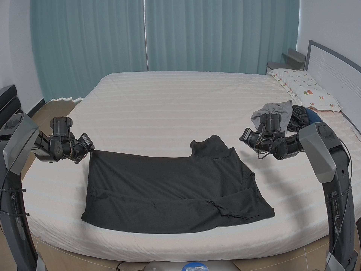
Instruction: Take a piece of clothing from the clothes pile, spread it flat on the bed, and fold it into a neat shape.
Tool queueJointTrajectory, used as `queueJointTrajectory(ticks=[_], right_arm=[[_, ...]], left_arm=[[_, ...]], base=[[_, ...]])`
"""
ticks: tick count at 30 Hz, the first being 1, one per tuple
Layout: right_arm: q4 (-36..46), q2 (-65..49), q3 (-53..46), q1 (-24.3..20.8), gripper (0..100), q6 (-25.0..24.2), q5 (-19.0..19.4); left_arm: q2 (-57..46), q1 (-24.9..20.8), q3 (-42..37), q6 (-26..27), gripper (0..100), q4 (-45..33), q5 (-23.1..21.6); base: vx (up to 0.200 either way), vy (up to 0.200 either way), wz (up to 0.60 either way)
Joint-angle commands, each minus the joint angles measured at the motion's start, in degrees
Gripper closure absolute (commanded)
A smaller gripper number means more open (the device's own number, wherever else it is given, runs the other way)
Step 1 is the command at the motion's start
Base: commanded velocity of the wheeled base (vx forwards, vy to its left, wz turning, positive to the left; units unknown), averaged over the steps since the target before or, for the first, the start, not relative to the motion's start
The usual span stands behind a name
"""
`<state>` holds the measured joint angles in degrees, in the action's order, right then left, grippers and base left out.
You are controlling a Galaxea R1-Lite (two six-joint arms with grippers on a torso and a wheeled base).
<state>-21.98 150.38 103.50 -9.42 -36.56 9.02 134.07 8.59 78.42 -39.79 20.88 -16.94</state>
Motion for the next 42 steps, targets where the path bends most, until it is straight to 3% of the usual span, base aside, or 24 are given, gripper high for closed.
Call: queueJointTrajectory(ticks=[1,8,18,19,36,42], right_arm=[[0.4,4.7,4.1,-0.9,0,0.8,0.1],[3.5,9.6,11.1,-1.8,0,0.6,0.1],[3.0,11.4,11.1,-2.5,0,0.8,-0.1],[2.9,11.4,11.1,-2.4,100,0.7,0.0],[3.0,8.0,11.1,-1.8,100,0.1,-0.4],[0.9,3.5,5.0,-1.3,100,-0.5,-0.3]], left_arm=[[0.0,0.0,0.0,0.0,100,-0.1,-0.1],[0.6,0.0,-0.5,0.0,100,0.0,-0.1],[1.0,0.0,-0.6,0.1,100,0.0,-0.2],[1.2,0.0,-0.5,0.1,100,0.0,-0.2],[0.7,0.0,-1.5,0.1,100,0.0,-0.1],[-1.4,0.0,-1.8,-0.9,100,-0.1,0.4]], base=[[0.0,0.0,0.0],[0.0,0.0,0.0],[0.0,0.0,0.0],[0.0,0.0,0.0],[0.0,0.0,0.0],[0.0,0.0,0.0]])
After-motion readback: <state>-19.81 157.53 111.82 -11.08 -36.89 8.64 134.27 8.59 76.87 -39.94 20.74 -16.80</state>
